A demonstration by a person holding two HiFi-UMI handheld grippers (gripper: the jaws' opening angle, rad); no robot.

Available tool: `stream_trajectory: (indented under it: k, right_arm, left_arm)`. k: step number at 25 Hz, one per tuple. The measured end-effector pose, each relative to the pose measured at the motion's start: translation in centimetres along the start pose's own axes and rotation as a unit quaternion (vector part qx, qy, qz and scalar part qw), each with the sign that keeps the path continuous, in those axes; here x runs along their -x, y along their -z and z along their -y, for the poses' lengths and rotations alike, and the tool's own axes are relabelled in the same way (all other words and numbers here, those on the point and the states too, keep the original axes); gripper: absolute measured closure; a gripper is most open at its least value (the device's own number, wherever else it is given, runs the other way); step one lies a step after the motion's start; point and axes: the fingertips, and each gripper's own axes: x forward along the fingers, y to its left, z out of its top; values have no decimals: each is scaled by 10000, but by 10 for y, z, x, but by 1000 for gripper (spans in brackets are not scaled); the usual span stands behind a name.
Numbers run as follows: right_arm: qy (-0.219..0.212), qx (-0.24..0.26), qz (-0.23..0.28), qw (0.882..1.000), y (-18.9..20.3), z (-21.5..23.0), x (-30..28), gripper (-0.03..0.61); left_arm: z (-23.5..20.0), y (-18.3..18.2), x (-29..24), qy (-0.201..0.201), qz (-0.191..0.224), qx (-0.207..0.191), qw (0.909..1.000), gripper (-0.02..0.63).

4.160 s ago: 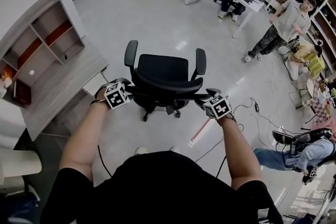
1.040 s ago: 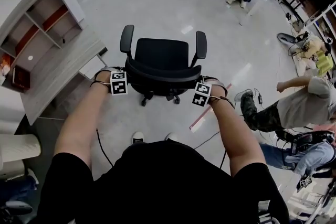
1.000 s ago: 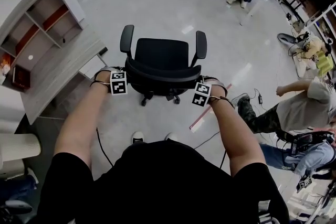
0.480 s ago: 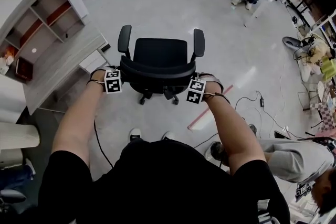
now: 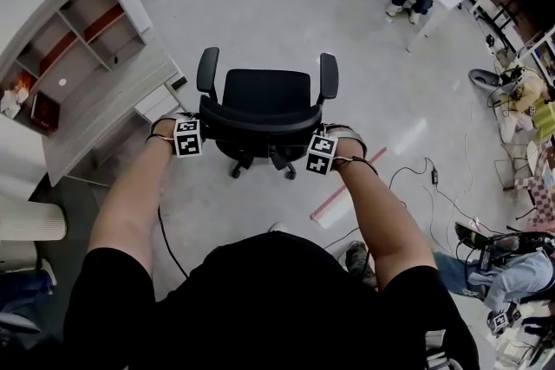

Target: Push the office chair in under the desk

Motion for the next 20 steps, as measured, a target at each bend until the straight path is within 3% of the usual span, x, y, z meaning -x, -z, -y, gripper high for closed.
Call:
stream_trajectory:
  k: [20]
  right_arm:
    - [60, -72, -259, 9996, -9, -25, 12, 477]
  left_arm:
    - [17, 10, 9, -130, 80, -202, 9997, 480]
